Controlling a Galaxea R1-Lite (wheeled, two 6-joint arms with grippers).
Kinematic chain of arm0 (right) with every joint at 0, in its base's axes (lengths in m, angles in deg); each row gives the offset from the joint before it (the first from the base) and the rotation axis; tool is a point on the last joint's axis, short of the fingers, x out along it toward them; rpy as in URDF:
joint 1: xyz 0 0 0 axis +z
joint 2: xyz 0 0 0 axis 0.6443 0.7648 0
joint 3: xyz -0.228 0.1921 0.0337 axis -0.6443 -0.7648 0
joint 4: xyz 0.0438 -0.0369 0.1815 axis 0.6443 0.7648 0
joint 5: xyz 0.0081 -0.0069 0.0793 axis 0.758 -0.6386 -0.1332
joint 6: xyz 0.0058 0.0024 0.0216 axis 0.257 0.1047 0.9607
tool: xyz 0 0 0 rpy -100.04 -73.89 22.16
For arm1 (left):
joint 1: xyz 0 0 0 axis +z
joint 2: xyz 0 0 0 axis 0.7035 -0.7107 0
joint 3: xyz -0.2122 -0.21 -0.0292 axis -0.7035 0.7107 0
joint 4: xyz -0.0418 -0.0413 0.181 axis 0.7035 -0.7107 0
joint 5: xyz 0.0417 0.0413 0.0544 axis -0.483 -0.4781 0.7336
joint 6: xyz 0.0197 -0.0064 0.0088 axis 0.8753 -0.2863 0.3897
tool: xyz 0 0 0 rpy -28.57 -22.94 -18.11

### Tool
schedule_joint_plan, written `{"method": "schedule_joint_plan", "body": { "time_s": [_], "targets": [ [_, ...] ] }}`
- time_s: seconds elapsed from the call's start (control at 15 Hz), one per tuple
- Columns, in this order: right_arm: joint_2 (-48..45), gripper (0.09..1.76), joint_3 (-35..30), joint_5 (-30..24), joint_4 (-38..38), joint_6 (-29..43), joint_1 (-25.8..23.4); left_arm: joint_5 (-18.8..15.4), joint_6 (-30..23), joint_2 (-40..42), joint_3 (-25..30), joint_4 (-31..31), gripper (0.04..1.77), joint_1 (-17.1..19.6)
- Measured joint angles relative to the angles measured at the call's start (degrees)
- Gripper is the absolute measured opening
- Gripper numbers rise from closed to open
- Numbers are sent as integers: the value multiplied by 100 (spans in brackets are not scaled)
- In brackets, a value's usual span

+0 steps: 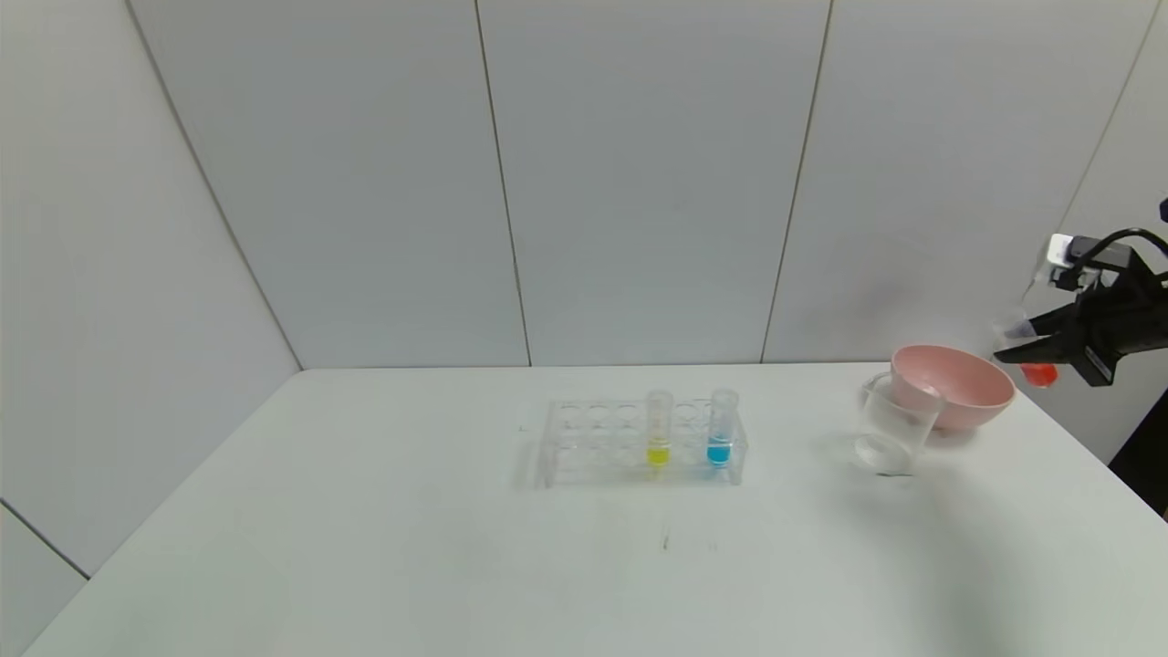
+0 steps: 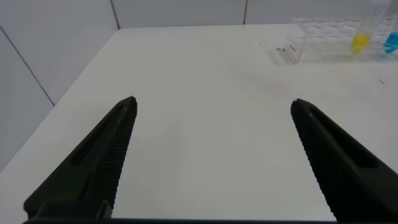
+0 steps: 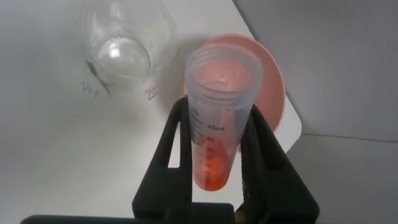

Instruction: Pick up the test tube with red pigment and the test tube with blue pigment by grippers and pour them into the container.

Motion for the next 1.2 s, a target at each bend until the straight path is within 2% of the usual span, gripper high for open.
{"method": "schedule_joint_plan", "body": {
  "time_s": [0.27,0.33,0.47,0.8,1.2],
  "targets": [
    [85,51,992,778,1237,-268,428,0,-2,0,0,0,176,0],
    [94,51,1113,1033,1332,-332,518,-2,-2,0,0,0,176,0],
    [93,51,1200,1599,1390,-471,686,0,-2,0,0,0,176,0],
    [83,51,1232,2443,1749,-813,922,0,-2,0,0,0,176,0],
    [168,51,1229,2872,1831,-859,1164,0,-2,0,0,0,176,0]
  ]
}}
